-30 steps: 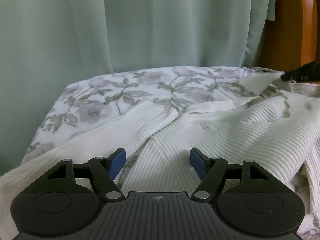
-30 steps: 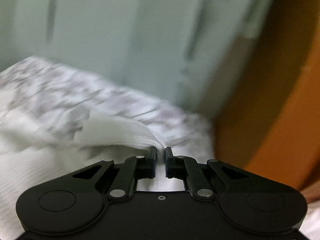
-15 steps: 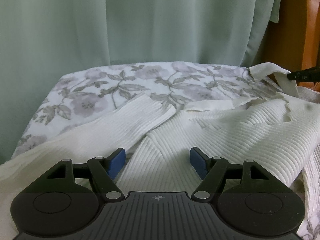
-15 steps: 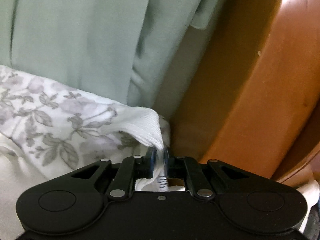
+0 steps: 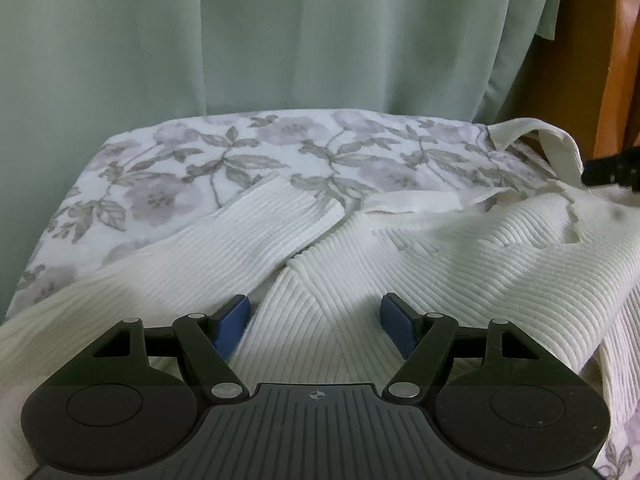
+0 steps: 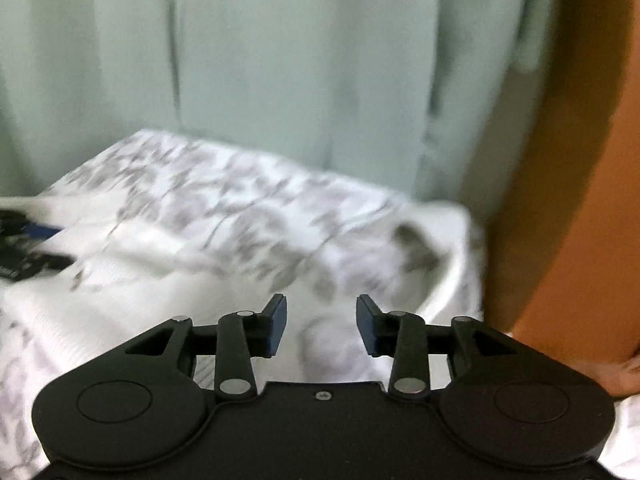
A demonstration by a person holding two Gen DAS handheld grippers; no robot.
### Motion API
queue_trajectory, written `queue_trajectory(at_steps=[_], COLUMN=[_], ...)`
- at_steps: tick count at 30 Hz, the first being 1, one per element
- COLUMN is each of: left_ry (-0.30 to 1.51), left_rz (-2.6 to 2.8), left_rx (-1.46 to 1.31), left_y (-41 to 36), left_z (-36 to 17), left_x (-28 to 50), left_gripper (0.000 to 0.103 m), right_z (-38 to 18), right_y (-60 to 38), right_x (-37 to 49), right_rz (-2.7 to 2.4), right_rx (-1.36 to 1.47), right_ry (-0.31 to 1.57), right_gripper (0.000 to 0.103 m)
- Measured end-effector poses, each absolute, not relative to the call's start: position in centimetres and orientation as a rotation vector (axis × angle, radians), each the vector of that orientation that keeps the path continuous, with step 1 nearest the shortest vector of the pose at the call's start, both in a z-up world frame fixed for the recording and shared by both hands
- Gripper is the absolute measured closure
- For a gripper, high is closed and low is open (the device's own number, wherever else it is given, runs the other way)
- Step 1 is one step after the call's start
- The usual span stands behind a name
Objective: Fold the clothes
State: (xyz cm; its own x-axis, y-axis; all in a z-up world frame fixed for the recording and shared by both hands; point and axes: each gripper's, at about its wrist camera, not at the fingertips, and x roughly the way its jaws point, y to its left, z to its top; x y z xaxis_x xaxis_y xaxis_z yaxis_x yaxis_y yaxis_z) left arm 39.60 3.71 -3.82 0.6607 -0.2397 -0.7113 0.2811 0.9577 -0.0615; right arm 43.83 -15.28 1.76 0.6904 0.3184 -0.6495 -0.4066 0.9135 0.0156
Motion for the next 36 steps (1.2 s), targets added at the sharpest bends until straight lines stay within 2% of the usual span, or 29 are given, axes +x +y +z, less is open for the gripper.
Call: queue_trajectory(at_steps=[3, 10, 16, 17, 18, 20, 21, 22, 24, 26, 36], left_ry=[0.800, 0.802, 0.798, 0.795, 0.793, 0.787, 0.781, 0.771, 0.745, 0.710, 0.492], left_rz=[-0.299, -0.322, -0.333, -0.333, -0.334, -0.335, -0.332, -0.330, -0.325, -0.317, -0.257], left_rx=[0.064, 0.083, 0.084, 0.083, 0.083, 0.076, 0.072, 0.070, 0.068, 0.078, 0.058], left_y=[3.6, 3.2, 3.0, 3.0, 2.9, 2.9, 2.9, 2.9, 2.8, 2.7, 3.2], left_z=[-3.9, -3.9, -3.8, -3.8, -3.8, -3.8, -3.8, -3.7, -3.6, -3.4, 0.5], left_x=[39.6, 39.5, 39.3, 39.2, 39.1, 38.9, 38.8, 38.6, 38.1, 37.5, 33.3], left_gripper=[0.032, 0.033, 0.042, 0.045, 0.049, 0.055, 0.063, 0.067, 0.081, 0.090, 0.092], right_z=[0.7, -0.8, -1.9, -1.9, -1.9, -1.8, -1.6, -1.5, -0.9, -0.3, 4.9], right_y=[-15.7, -16.9, -16.8, -16.7, -16.6, -16.2, -16.0, -15.7, -15.2, -15.1, -17.1], right_x=[44.5, 44.9, 44.8, 44.7, 44.7, 44.4, 44.2, 44.0, 43.5, 42.7, 37.5], right_rz=[0.475, 0.538, 0.550, 0.551, 0.552, 0.561, 0.556, 0.552, 0.539, 0.527, 0.468], right_rx=[-0.053, 0.081, 0.154, 0.153, 0.153, 0.152, 0.139, 0.126, 0.096, 0.074, 0.119], right_ry=[0.769, 0.863, 0.918, 0.913, 0.908, 0.893, 0.879, 0.865, 0.824, 0.778, 0.520], right_gripper=[0.057, 0.056, 0.055, 0.060, 0.069, 0.076, 0.083, 0.085, 0.087, 0.088, 0.090])
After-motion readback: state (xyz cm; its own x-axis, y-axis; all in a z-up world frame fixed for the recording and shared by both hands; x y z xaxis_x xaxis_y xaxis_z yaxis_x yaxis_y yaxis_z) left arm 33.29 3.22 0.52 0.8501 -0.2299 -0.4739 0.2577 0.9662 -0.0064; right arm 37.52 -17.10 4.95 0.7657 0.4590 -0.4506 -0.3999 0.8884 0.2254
